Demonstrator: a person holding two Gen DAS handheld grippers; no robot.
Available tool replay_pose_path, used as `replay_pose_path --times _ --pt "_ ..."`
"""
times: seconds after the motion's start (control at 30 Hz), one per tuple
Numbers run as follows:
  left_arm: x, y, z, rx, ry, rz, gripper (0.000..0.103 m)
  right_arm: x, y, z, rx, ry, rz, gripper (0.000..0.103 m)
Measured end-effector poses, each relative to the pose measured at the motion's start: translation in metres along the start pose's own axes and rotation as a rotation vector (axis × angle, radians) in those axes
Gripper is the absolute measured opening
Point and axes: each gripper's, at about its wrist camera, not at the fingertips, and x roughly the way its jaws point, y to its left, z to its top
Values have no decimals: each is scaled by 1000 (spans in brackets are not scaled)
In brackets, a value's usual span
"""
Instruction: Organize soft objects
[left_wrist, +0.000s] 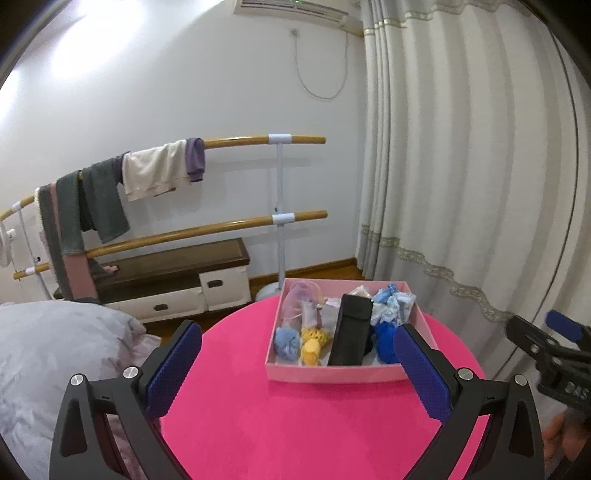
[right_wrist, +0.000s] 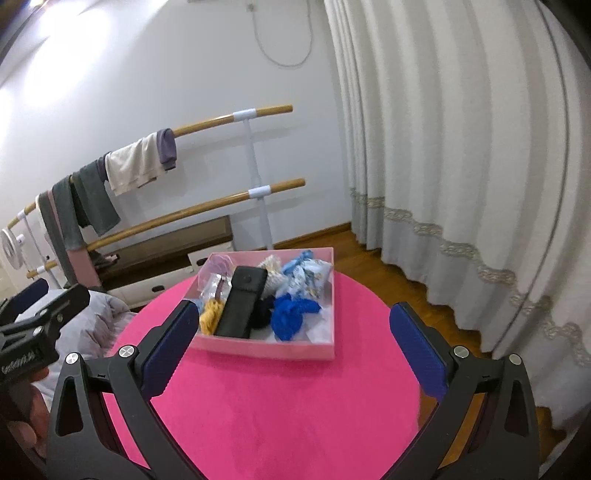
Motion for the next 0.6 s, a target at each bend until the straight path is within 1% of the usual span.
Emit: replay_pose_path --times 0.1,0.3,0.47,0.6 --pt "-29 0 -14 -9 4 14 103 -24 7 -16 -18 -18 -19 103" --pt "-66 -4 -31 -8 13 42 103 -56 22 -40 -52 -39 -8 103" --pt "-89 -3 -39 5 20 69 103 -63 32 -53 -57 -33 7 103" --pt "-97 -1 -39 -7 24 74 103 -62 33 -56 -50 -25 9 103"
